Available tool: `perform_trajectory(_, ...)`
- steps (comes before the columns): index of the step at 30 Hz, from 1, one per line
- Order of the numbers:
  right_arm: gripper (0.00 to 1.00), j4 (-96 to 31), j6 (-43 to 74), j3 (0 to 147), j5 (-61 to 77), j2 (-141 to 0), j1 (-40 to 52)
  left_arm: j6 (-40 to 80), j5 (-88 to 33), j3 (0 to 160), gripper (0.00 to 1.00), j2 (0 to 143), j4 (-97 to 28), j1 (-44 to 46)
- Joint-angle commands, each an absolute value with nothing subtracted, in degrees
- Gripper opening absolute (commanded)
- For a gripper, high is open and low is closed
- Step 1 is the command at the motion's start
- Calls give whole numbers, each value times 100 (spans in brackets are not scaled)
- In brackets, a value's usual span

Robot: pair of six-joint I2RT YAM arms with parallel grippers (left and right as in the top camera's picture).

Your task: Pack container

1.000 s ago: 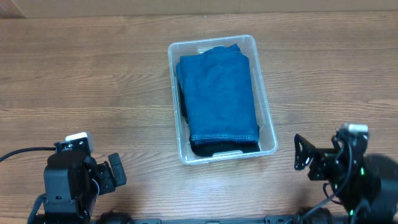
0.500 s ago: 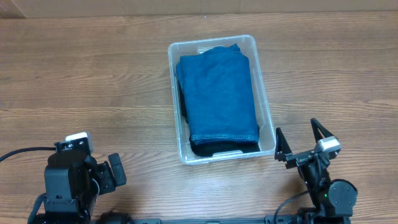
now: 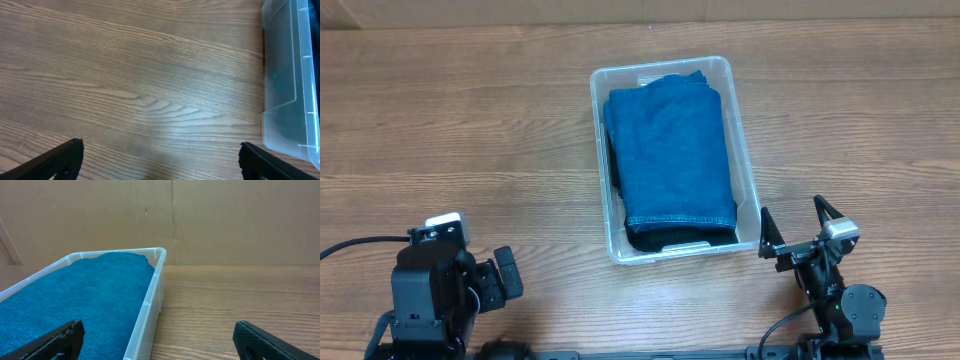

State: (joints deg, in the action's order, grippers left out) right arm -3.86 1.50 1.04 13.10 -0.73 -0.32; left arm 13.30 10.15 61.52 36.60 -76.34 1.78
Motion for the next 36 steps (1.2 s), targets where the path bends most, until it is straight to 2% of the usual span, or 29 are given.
perform_trajectory(1, 100, -353, 169, 47, 1247, -30, 3, 1284, 1094, 6147, 100, 3629, -7623, 189)
perform_trajectory(10, 100, -353, 169, 47, 1247, -30, 3, 1284, 1094, 6147, 100, 3618, -7623, 207)
perform_trajectory(20, 100, -353, 169, 47, 1247, -30, 3, 1284, 1094, 5994, 100, 2978, -7487, 226)
perform_trajectory(22, 100, -351, 169, 47, 1247, -30, 3, 1284, 1094, 5916, 58, 2882, -7430, 226)
perform_trajectory(23, 100, -353, 169, 47, 1247, -30, 3, 1282, 1100, 5878, 83, 2821, -7395, 226)
perform_trajectory(24, 100, -351, 169, 47, 1247, -30, 3, 1284, 1094, 5822, 100, 2755, -7347, 226)
perform_trajectory(30, 100, -353, 169, 47, 1247, -30, 3, 1282, 1013, 4381, 100, 2047, -6493, 226)
perform_trajectory(36, 100, -353, 169, 47, 1247, -30, 3, -451, -21, 2222, 100, 1035, -3420, 226)
